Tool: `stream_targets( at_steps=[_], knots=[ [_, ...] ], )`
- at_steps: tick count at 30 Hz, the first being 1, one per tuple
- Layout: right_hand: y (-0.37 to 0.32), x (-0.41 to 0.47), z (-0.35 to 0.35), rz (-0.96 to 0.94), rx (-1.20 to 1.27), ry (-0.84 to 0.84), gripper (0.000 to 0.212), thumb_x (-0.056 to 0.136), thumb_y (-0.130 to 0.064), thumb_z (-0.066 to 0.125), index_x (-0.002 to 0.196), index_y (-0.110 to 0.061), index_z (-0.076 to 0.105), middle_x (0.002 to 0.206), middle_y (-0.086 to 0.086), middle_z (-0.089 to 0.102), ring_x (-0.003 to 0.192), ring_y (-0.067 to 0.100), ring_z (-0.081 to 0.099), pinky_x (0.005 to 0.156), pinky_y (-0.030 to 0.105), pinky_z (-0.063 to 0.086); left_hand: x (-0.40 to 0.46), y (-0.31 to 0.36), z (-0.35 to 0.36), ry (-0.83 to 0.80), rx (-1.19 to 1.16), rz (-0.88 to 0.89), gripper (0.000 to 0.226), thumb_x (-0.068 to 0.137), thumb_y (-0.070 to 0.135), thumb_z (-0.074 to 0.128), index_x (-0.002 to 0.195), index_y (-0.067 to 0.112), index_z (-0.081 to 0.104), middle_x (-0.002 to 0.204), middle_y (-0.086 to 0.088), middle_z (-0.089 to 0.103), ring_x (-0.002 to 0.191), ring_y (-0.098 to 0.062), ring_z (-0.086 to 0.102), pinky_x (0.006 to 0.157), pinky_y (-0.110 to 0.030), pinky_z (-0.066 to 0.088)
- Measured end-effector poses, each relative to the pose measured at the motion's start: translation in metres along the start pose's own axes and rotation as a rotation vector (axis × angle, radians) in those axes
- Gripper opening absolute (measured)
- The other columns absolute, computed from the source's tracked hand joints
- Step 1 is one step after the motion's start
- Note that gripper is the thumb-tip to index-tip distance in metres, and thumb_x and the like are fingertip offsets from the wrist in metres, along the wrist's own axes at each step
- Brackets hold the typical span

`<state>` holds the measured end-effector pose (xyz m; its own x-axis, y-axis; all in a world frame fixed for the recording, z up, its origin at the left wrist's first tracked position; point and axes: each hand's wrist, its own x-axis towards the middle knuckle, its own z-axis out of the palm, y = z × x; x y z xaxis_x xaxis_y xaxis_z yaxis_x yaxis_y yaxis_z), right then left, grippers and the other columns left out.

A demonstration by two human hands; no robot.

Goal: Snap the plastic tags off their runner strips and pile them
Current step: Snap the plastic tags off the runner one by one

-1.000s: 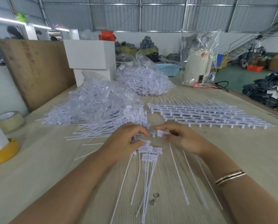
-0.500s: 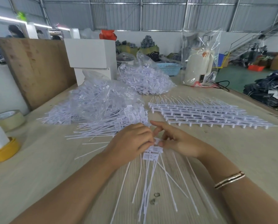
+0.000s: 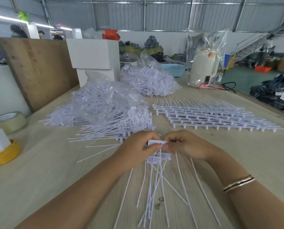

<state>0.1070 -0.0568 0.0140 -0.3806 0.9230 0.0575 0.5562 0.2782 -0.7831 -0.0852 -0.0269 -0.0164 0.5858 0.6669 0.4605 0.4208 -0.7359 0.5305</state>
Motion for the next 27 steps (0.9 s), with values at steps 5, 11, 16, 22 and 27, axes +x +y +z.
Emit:
stream_targets(
  at_steps=[5, 11, 16, 22, 27],
  knots=[
    [0.003, 0.002, 0.000, 0.024, 0.181, 0.003, 0.035, 0.094, -0.005, 0.050, 0.062, -0.018, 0.060, 0.053, -0.010, 0.048, 0.050, 0.003, 0.042, 0.054, 0.012, 0.034, 0.000, 0.001, -0.003, 0.083, -0.126, -0.017, 0.007, 0.083, 0.022, 0.070, 0.087, 0.027, 0.068, 0.068, 0.024, 0.061, 0.059, 0.004, 0.052, 0.056, -0.008, 0.035],
    [0.006, 0.002, -0.001, 0.047, 0.358, 0.018, 0.044, 0.090, -0.007, 0.052, 0.051, -0.023, 0.064, 0.049, -0.002, 0.048, 0.042, 0.008, 0.040, 0.048, 0.016, 0.030, 0.001, 0.008, 0.001, 0.166, -0.151, -0.020, 0.011, 0.079, 0.021, 0.074, 0.082, 0.030, 0.069, 0.068, 0.030, 0.062, 0.060, 0.003, 0.053, 0.057, -0.009, 0.037],
    [0.009, 0.006, 0.001, 0.078, 0.420, 0.096, 0.025, 0.083, -0.017, 0.060, 0.058, -0.017, 0.064, 0.056, 0.014, 0.033, 0.044, 0.025, 0.027, 0.054, 0.031, 0.021, 0.003, 0.008, 0.001, 0.192, -0.250, -0.050, 0.024, 0.080, 0.022, 0.073, 0.074, 0.043, 0.064, 0.066, -0.004, 0.065, 0.056, -0.019, 0.054, 0.056, -0.025, 0.038],
    [0.011, 0.006, 0.001, -0.060, 0.574, 0.034, 0.015, 0.081, -0.017, 0.056, 0.068, -0.010, 0.056, 0.059, 0.023, 0.042, 0.053, 0.030, 0.039, 0.057, 0.024, 0.033, 0.004, 0.007, 0.001, 0.167, -0.585, -0.116, 0.016, 0.085, 0.014, 0.066, 0.078, 0.028, 0.063, 0.079, 0.001, 0.071, 0.076, -0.023, 0.067, 0.072, -0.039, 0.055],
    [0.015, 0.004, -0.010, -0.101, 0.675, 0.036, 0.017, 0.084, -0.018, 0.054, 0.072, -0.005, 0.052, 0.056, 0.008, 0.040, 0.048, 0.014, 0.039, 0.051, 0.024, 0.030, 0.001, 0.004, -0.004, 0.137, -0.736, -0.166, 0.007, 0.086, 0.014, 0.061, 0.086, 0.020, 0.061, 0.079, 0.011, 0.070, 0.074, -0.001, 0.065, 0.068, -0.011, 0.047]
  ],
)
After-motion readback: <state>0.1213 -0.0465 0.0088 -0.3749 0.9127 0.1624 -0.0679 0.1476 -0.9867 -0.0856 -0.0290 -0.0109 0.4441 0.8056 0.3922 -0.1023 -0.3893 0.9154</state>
